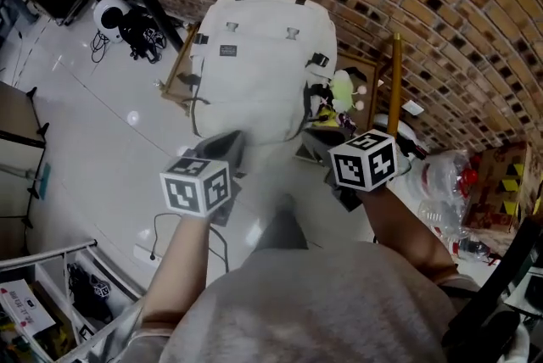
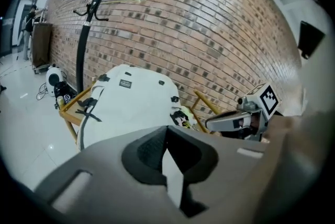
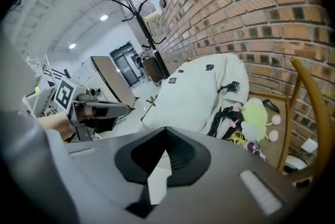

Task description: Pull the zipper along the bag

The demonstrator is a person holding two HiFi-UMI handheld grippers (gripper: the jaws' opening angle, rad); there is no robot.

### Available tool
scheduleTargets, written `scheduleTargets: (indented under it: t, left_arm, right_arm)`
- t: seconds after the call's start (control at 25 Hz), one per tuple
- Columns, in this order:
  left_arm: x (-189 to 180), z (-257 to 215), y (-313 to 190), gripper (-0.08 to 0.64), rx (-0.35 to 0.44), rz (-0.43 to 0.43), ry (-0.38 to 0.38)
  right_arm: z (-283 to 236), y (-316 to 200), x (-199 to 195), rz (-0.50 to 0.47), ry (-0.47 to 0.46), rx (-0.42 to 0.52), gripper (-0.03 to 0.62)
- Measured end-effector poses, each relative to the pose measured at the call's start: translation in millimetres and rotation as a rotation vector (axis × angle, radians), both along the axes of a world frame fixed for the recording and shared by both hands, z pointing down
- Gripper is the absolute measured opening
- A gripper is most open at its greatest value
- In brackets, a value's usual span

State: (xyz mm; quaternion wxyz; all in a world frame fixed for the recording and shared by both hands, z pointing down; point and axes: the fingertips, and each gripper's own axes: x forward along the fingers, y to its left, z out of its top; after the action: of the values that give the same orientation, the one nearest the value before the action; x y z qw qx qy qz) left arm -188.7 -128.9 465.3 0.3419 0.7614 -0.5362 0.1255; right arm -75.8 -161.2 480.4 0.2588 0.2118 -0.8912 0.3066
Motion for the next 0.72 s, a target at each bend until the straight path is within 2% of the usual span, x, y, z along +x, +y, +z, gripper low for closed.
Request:
scheduleTargets:
  t: [0.16, 0.36, 0.56, 0.72]
  left_arm:
    - [52, -15, 46, 0.002, 0.043, 0.041, 0.004]
    - [120, -34, 128, 0.002, 0.095, 0.081, 0.018]
    - [190, -56, 214, 0.000, 0.168, 0.077, 0.059]
    - [243, -66, 283, 0.000, 0.175, 0.100, 0.056]
  right_arm:
    - [-24, 60, 33, -0.027, -0.043, 0.029, 0.000]
    - [-50, 160, 81, -0.066, -0.114, 0.017, 0.000]
    - [-70, 249, 138, -0.099, -0.150, 0.084, 0.000]
    - [-76, 308, 178, -0.118, -0.164, 0.092, 0.000]
